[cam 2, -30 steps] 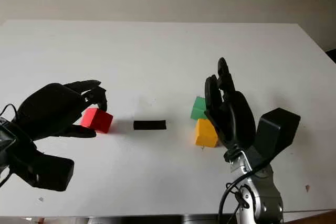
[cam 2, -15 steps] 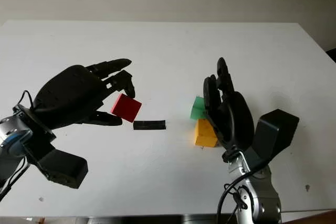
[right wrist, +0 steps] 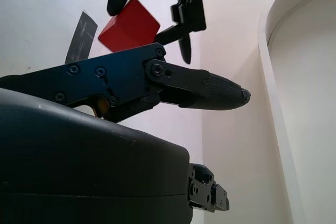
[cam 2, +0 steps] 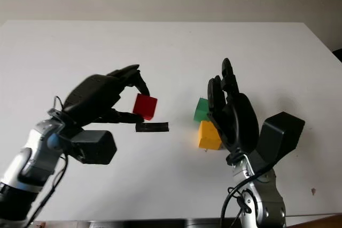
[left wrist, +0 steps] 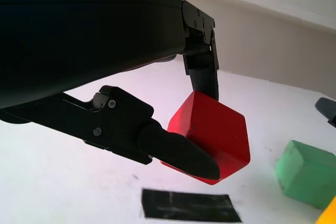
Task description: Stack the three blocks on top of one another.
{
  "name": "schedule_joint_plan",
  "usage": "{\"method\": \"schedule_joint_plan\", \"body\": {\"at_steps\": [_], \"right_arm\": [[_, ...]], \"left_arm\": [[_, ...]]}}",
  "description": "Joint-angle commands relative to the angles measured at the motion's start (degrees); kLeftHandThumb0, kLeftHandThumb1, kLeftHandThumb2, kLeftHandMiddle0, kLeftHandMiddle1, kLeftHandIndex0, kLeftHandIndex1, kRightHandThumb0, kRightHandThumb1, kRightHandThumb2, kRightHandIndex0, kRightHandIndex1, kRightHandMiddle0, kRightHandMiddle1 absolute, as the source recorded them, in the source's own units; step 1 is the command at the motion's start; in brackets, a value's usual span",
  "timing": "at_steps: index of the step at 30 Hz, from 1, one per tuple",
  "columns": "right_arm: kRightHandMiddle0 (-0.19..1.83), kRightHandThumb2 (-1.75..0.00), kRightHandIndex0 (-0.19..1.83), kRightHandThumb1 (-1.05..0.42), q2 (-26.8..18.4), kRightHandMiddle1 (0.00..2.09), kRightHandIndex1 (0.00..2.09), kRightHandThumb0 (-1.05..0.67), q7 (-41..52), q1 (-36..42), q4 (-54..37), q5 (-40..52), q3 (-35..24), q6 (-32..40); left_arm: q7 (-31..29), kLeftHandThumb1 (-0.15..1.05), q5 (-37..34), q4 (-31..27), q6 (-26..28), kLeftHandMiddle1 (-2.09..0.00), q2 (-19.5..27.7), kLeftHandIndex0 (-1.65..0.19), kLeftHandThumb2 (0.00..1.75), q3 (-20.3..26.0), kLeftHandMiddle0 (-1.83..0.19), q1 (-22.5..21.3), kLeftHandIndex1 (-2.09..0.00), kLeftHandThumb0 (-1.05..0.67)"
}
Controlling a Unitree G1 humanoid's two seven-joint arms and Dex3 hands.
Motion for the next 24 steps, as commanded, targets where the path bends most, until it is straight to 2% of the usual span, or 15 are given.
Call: {"method": "schedule_joint_plan", "body": {"at_steps": [1,6,12,21,24], "right_arm": [[-0.19,-0.57,-0.19,-1.05,-0.2,0.0,0.0,-0.66,0.0,0.0,-0.4,-0.1,0.4,0.2],[-0.19,-0.57,-0.19,-1.05,-0.1,0.0,0.0,-0.65,-0.2,-0.2,-0.2,-0.1,0.4,0.0],[-0.19,-0.56,-0.19,-1.05,-0.1,0.0,0.0,-0.65,-0.3,-0.3,0.0,-0.3,0.4,-0.3],[-0.19,-0.55,-0.19,-1.05,-0.1,0.0,0.0,-0.66,-0.2,-0.3,0.1,0.3,0.0,-0.4],[-0.19,-0.55,-0.19,-1.05,0.0,0.0,0.0,-0.66,-0.2,-0.2,0.0,0.3,0.0,-0.3]], "left_arm": [[-0.3,1.04,-1.5,0.8,0.7,-0.04,-0.7,-0.14,0.07,-0.3,-0.09,0.7,-1.64,-0.38],[-3.3,1.05,-5.7,0.7,4.4,-0.05,-1.9,-0.12,0.11,-0.2,-0.08,1.9,-1.68,-0.41],[-4.8,1.05,-8.0,0.6,5.7,-0.05,-1.9,-0.12,0.11,-0.3,-0.07,2.2,-1.76,-0.42],[-4.7,1.05,-5.8,-1.3,7.7,-0.06,-1.1,-0.12,0.1,-0.9,-0.09,2.7,-1.89,-0.43],[-2.4,1.04,-3.5,-1.3,7.2,-0.06,-1.0,-0.17,0.07,-1.4,-0.1,3.1,-1.75,-0.42]]}}
